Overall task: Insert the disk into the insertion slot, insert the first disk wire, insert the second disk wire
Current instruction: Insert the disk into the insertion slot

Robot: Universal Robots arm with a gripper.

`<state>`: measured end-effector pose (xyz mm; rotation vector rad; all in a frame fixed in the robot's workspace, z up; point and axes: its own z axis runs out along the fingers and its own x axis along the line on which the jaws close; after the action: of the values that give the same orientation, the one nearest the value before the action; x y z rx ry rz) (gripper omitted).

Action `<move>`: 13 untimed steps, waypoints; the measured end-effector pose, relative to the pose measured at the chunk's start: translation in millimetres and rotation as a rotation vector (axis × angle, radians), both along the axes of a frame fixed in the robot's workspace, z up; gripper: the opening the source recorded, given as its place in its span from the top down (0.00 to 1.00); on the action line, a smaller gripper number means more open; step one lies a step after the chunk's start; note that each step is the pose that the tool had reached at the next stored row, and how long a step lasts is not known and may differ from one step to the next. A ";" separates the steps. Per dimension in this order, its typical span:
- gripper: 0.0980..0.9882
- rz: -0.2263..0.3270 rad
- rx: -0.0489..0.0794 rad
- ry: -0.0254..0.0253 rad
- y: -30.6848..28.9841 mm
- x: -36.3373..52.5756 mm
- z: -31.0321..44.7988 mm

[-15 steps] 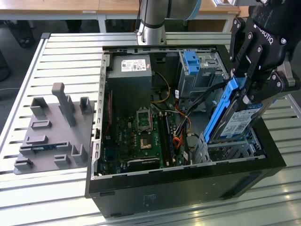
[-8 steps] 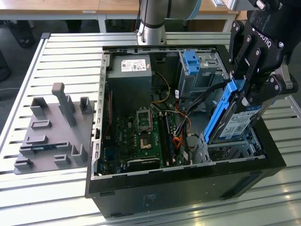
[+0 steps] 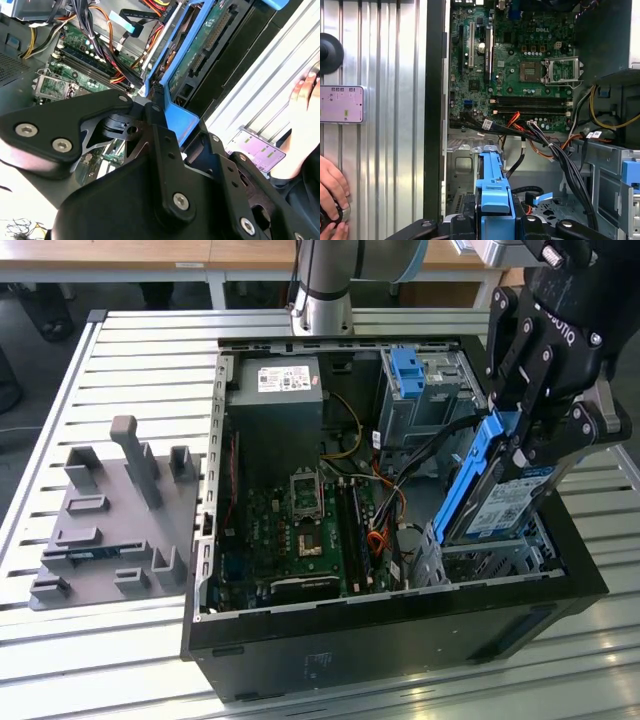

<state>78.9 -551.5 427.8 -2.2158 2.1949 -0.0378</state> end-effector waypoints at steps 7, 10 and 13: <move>0.70 0.000 0.000 0.0000 0.0 0.0 -2.1; 0.70 0.000 0.000 0.0000 0.0 -0.1 -3.6; 0.70 0.000 0.000 0.0000 0.0 -0.1 -4.3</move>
<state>78.8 -551.5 423.5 -2.2158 2.1950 -0.0377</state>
